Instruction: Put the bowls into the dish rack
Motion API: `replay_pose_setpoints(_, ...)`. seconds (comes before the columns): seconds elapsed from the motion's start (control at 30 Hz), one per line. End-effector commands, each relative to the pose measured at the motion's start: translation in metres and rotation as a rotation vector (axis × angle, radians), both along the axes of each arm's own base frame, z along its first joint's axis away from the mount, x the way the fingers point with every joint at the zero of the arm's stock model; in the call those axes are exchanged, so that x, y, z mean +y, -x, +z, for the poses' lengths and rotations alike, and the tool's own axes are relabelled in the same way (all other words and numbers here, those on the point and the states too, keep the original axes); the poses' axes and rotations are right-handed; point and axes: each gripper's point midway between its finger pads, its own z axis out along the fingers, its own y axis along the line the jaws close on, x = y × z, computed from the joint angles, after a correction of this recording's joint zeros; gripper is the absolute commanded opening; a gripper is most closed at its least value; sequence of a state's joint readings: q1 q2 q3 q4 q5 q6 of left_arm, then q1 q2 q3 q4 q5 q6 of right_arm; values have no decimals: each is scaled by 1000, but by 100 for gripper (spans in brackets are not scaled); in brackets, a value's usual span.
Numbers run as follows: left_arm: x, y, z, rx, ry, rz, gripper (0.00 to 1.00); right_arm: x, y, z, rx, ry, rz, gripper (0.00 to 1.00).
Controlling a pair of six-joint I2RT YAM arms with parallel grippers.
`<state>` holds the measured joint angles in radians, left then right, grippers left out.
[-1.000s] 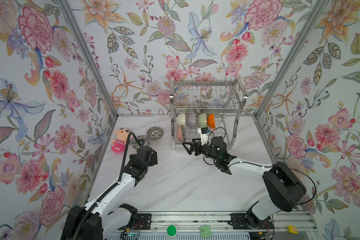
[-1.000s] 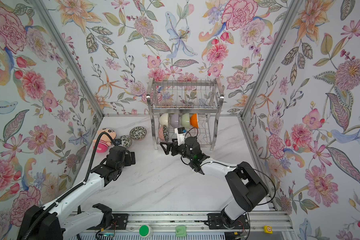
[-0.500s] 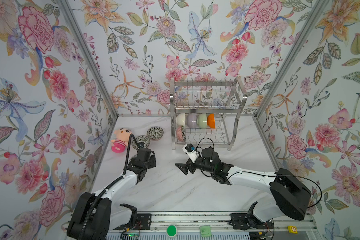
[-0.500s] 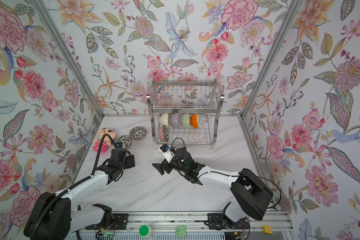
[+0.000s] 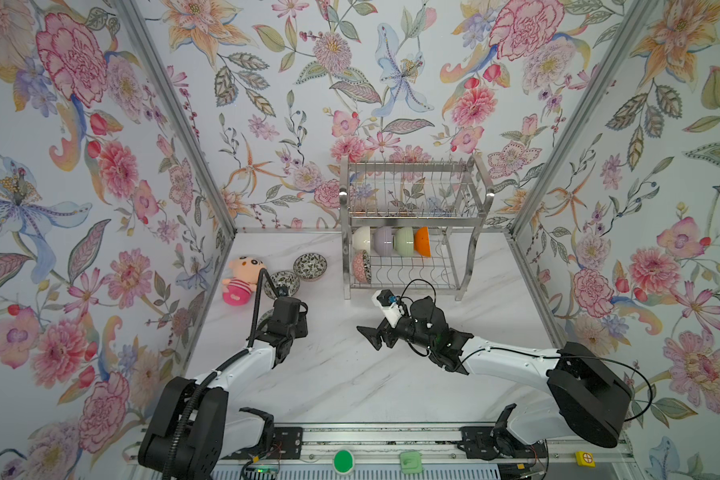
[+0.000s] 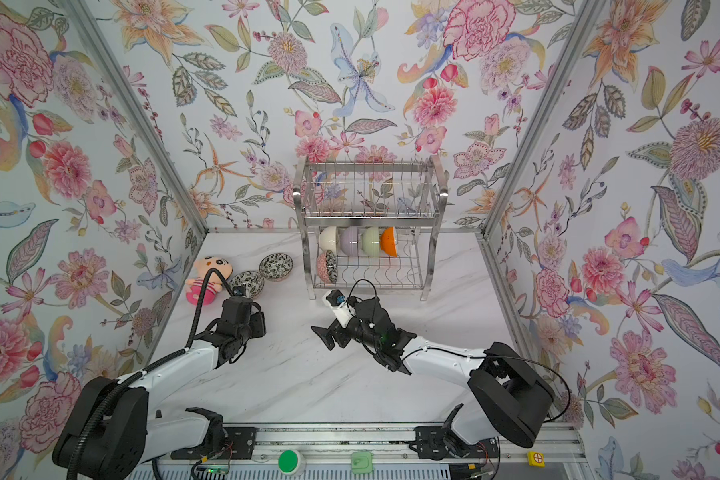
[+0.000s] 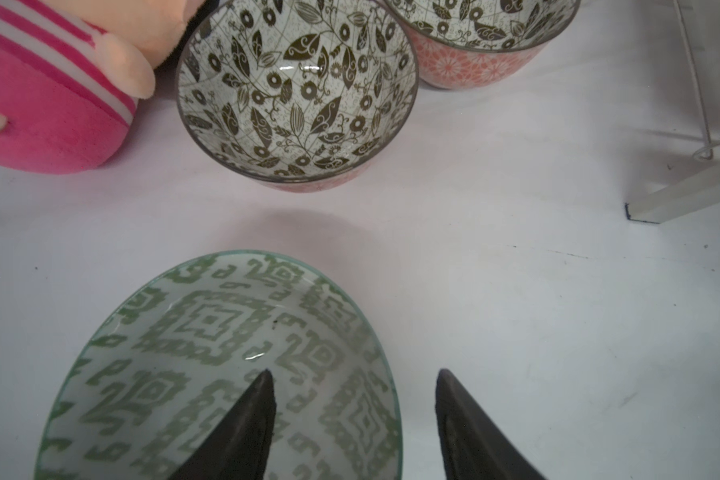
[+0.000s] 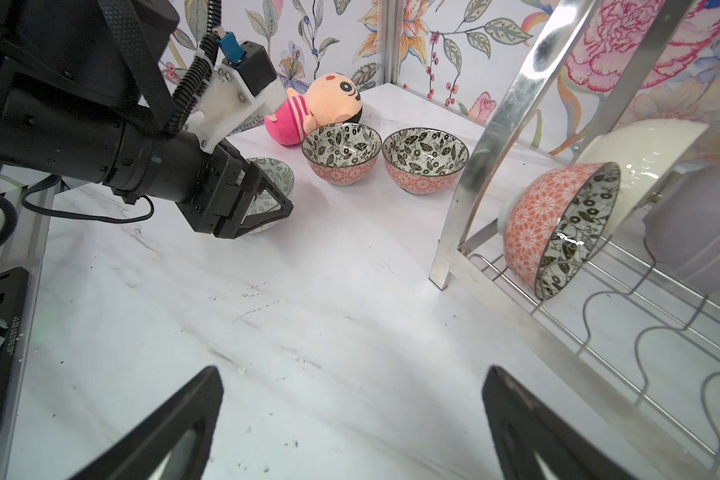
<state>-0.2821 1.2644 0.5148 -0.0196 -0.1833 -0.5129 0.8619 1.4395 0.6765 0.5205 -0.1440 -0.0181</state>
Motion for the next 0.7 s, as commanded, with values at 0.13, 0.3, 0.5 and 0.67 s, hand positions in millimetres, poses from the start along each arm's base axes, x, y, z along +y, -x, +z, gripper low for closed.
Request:
replay_pose_setpoints(0.13, -4, 1, -11, 25, 32, -21, 55, -9, -6, 15, -22, -57, -40, 99)
replay_pose_setpoints(0.3, -7, 1, -17, 47, 38, -36, 44, -14, -9, 16, -17, -74, -56, 99)
replay_pose_setpoints(0.5, -12, 0, -16, 50, 58, -59, 12, -18, -12, 15, -8, -83, -70, 99)
replay_pose_setpoints(0.67, -23, -2, -2, 14, 112, -92, 0, -23, -16, 17, 1, -106, -89, 99)
